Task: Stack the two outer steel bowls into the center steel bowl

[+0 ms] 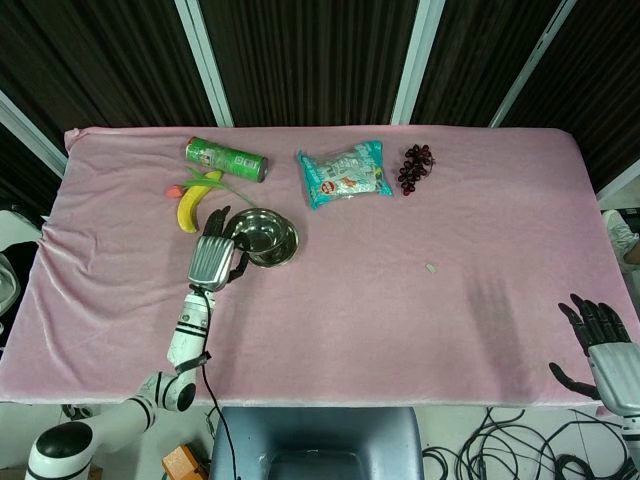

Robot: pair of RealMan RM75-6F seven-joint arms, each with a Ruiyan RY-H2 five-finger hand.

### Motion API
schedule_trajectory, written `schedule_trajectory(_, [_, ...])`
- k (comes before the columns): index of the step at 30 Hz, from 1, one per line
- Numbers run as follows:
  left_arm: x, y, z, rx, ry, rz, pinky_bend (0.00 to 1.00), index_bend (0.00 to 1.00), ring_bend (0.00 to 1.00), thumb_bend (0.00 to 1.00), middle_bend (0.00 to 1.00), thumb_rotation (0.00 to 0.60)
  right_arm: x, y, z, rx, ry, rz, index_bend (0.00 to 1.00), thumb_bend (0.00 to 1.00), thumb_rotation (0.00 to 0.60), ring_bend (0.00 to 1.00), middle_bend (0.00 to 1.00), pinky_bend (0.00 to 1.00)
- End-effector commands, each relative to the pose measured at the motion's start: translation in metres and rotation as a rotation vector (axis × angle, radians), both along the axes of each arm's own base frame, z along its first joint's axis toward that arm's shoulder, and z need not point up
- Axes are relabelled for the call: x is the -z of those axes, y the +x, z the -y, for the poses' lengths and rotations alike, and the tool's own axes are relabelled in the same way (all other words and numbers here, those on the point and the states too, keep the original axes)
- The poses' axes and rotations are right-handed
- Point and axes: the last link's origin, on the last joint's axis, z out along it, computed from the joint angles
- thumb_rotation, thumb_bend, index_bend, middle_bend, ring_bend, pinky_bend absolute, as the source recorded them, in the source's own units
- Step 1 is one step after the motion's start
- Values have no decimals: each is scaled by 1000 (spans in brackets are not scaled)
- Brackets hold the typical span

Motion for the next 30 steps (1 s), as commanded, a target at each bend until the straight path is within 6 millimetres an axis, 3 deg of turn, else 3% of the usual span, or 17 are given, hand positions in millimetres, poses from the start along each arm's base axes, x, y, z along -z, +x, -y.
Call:
schedule_trajectory(1, [24, 3, 0, -28, -26, -71, 100, 538, 41, 456, 195, 600, -4, -1, -2, 3, -1, 5, 0, 385, 600, 0, 0, 0])
schedule_trajectory(4, [32, 2, 1, -53, -48, -62, 99, 410, 35, 442, 184, 600, -9, -2, -3, 5, -16, 9, 0, 385, 600, 0, 0, 0])
schedule_trajectory(8, [36, 2, 6, -46, -56, -74, 99, 118, 11, 415, 147, 600, -12, -4, -5, 12, -28, 20, 0, 385, 600, 0, 0, 0])
schedule_trajectory(10, [38, 2, 10, -46, -65, -72, 99, 35, 2, 406, 125, 600, -11, -4, -6, 13, -27, 20, 0, 385, 600, 0, 0, 0])
schedule_trajectory(15, [25, -9, 27, -38, -105, -120, 99, 0, 0, 378, 33, 600, -8, -3, -8, 5, -14, 20, 0, 385, 600, 0, 0, 0])
schedule_trajectory(19, [-16, -31, 57, -54, -146, -169, 102, 0, 0, 370, 0, 600, -7, 1, -7, 6, -22, 16, 0, 385, 600, 0, 0, 0])
schedule_trajectory(22, [-67, -60, 100, -75, -124, -228, 105, 0, 0, 371, 0, 600, -5, 9, -7, 10, -23, 4, 0, 384, 600, 0, 0, 0])
schedule_trajectory(26, [-131, -111, 177, -168, -98, -250, 86, 0, 0, 368, 0, 600, -2, 20, -8, 21, -54, -42, 0, 385, 600, 0, 0, 0])
schedule_trajectory(30, [-160, -144, 222, -239, -84, -153, 76, 0, 0, 366, 0, 600, 6, 26, -7, 66, -75, -67, 0, 385, 600, 0, 0, 0])
